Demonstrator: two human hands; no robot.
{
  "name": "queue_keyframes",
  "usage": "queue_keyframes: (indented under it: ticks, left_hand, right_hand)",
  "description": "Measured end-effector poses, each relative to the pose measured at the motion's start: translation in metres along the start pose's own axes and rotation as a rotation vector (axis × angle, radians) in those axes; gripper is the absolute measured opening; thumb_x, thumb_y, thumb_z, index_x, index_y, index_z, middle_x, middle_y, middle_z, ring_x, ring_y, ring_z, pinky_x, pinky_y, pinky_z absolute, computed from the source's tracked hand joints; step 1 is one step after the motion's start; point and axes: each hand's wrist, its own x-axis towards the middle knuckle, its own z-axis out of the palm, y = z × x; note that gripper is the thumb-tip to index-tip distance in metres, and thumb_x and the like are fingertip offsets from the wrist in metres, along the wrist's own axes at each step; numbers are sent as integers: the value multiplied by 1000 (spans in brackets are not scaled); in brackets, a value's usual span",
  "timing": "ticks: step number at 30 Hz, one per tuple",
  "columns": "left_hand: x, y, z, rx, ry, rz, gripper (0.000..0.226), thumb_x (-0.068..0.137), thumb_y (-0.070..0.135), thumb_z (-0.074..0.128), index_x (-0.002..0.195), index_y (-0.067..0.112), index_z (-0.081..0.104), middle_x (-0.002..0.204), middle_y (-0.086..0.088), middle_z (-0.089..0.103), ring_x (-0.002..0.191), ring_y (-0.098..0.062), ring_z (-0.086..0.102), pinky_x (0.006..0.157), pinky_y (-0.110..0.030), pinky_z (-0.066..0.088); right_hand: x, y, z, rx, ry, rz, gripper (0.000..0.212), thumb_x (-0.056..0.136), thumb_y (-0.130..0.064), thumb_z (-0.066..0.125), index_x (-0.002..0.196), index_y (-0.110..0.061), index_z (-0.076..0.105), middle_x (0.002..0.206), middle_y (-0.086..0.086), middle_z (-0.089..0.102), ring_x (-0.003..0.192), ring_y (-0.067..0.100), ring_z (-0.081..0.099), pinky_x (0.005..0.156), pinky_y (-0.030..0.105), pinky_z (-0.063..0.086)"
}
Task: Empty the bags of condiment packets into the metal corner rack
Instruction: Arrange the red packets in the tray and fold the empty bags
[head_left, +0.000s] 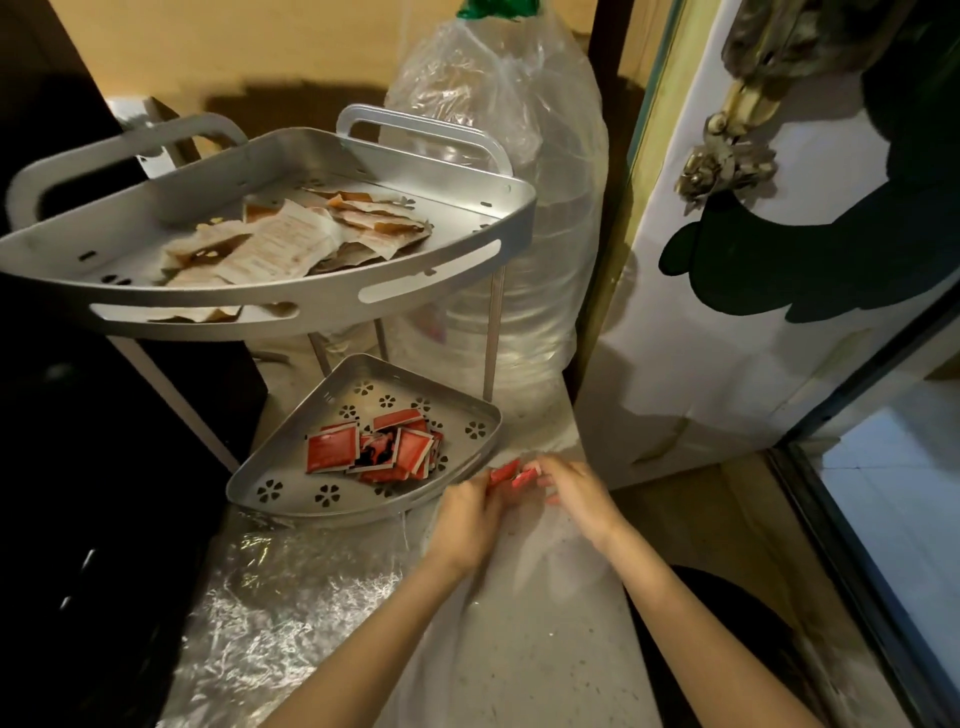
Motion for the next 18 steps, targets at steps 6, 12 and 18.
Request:
queue_keyframes:
  ticks: [6,12,18]
  left_hand:
    - [-9,4,-44,-257,-6,-95,12,92,9,49,90,8,61,86,-17,67,80,-29,66,77,-42,55]
    - [-14,2,-112,-379,164,-114,16,92,19,51,98,11,63,90,0,67,74,1,65,65,-11,49]
    - [-11,-23,-146,14,304,-219,33,95,22,43,127,19,52,124,-6,59,111,-20,56,92,-25,42]
  right_hand:
    - [-19,-25,10,-125,-195,-274,15,83,-11,63,86,-26,65,88,-6,67,90,11,63,80,20,46]
    - [-15,-60,49,8,-227,-368,13,81,-10,65,88,-21,65,83,-8,66,77,2,63,64,11,50]
    - [0,-73,101,-42,-233,-344,22,78,-13,70,98,-18,62,85,-11,62,79,5,61,67,15,50]
